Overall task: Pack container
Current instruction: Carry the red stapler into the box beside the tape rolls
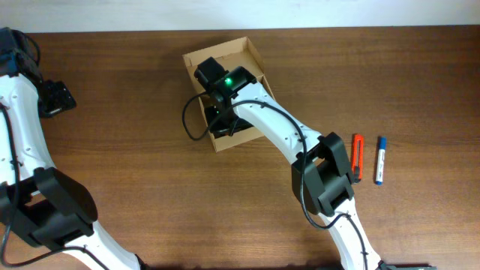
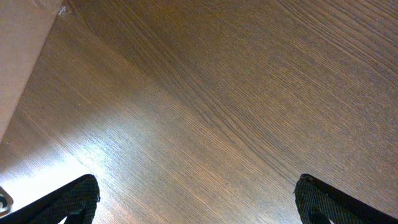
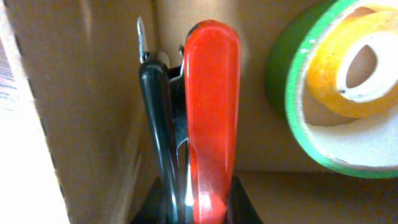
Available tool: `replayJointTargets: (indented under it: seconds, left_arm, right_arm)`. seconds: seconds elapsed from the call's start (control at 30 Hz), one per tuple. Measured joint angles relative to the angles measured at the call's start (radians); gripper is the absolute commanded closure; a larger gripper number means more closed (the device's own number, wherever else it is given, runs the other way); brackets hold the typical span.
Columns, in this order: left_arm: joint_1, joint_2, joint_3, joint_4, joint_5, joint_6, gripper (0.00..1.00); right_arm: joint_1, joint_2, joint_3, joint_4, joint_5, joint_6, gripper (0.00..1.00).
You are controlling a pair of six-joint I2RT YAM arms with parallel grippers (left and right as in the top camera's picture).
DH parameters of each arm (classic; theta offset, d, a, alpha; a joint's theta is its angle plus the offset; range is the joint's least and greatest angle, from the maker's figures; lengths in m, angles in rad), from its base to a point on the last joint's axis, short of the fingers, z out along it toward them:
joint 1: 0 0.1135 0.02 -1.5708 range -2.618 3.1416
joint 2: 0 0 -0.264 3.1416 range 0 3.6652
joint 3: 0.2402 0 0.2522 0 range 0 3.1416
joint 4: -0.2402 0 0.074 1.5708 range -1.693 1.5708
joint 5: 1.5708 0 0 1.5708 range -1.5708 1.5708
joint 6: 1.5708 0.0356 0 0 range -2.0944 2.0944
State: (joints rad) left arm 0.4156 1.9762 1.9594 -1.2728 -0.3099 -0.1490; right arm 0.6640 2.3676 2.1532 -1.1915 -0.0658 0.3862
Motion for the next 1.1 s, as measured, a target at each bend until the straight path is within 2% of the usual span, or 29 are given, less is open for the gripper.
replayJointTargets:
  seconds: [0.23, 0.37, 0.4, 0.5, 0.67, 0.77, 0.9, 1.03, 1.1]
  left_arm:
    - [0.0, 0.0, 0.0, 0.0, 0.0, 0.0, 0.0]
    - [0.0, 0.0, 0.0, 0.0, 0.0, 0.0, 0.0]
    - [0.0, 0.0, 0.0, 0.0, 0.0, 0.0, 0.0]
    - [0.0, 0.0, 0.0, 0.0, 0.0, 0.0, 0.0]
    - [0.0, 0.0, 0.0, 0.0, 0.0, 0.0, 0.0]
    - [0.0, 0.0, 0.0, 0.0, 0.0, 0.0, 0.0]
    - [0.0, 0.0, 0.0, 0.0, 0.0, 0.0, 0.0]
    - [0.0, 0.0, 0.0, 0.0, 0.0, 0.0, 0.0]
    - [0.0, 0.0, 0.0, 0.0, 0.0, 0.0, 0.0]
  right_arm:
    - [0.019, 0.026, -0.001, 0.017, -0.016, -0.006, 0.96]
    - [0.019, 0.026, -0.001, 0.022, -0.022, -0.023, 0.67]
    - [0.019, 0.026, -0.001, 0.025, -0.023, -0.025, 0.63]
    - [0.019, 0.026, -0.001, 0.026, -0.023, -0.035, 0.59]
    - [0.019, 0.026, -0.001, 0.035, -0.023, -0.054, 0.58]
    - [0.019, 0.026, -0.001, 0.053, -0.022, -0.055, 0.6]
    - [0.019, 0.026, 0.001, 0.07, -0.002, -0.08, 0.7]
    - [0.012, 0.027, 0.056, 0.055, 0.02, -0.093, 0.92]
    - [0.001, 0.027, 0.077, 0.047, 0.024, -0.095, 0.96]
